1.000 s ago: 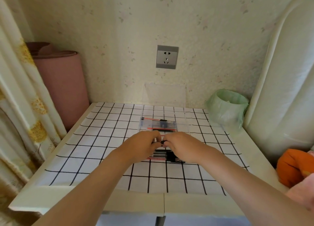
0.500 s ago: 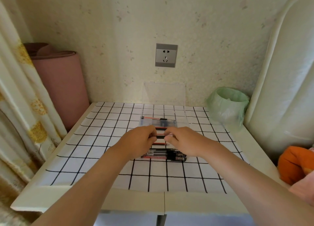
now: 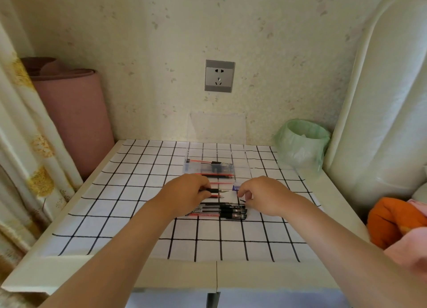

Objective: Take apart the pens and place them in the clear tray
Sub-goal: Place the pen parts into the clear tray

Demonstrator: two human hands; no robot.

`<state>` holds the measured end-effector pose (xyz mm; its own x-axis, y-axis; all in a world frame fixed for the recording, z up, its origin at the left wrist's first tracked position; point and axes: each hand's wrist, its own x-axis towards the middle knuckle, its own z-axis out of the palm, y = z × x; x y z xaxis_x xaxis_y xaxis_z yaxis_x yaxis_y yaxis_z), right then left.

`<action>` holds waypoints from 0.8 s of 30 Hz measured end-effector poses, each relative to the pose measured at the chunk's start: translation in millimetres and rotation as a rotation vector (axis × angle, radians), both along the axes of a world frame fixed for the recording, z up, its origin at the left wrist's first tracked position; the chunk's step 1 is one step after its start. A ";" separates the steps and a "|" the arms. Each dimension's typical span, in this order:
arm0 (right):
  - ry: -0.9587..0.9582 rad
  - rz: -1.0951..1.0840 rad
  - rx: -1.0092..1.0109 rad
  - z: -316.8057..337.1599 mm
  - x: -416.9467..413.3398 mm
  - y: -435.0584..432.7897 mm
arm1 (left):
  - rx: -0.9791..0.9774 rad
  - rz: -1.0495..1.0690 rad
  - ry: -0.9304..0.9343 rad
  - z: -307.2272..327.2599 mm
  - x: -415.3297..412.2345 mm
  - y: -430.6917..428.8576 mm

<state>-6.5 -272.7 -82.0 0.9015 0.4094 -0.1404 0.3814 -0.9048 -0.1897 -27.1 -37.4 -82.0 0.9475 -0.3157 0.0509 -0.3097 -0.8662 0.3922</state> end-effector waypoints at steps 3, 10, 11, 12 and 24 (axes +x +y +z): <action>0.000 0.012 0.012 -1.0 1.3 -0.1 | 0.011 -0.011 0.008 1.6 -1.2 -3.5; -0.176 0.059 0.177 7.3 -1.3 13.7 | 0.028 -0.036 -0.062 1.7 -3.1 -4.6; -0.188 0.072 0.195 8.6 -2.4 16.9 | 0.036 -0.038 -0.067 1.3 -2.5 -4.6; -0.188 0.089 0.204 10.0 -3.6 19.8 | 0.036 -0.040 -0.073 1.0 -2.1 -4.5; -0.208 0.164 0.120 11.3 -1.7 33.9 | 0.030 -0.041 -0.137 -1.5 1.3 -1.7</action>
<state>-8.2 -238.8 -70.7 0.8260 0.5550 0.0987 0.5629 -0.8033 -0.1945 -25.8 -39.0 -83.6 0.9187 -0.3573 0.1684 -0.3937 -0.8625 0.3180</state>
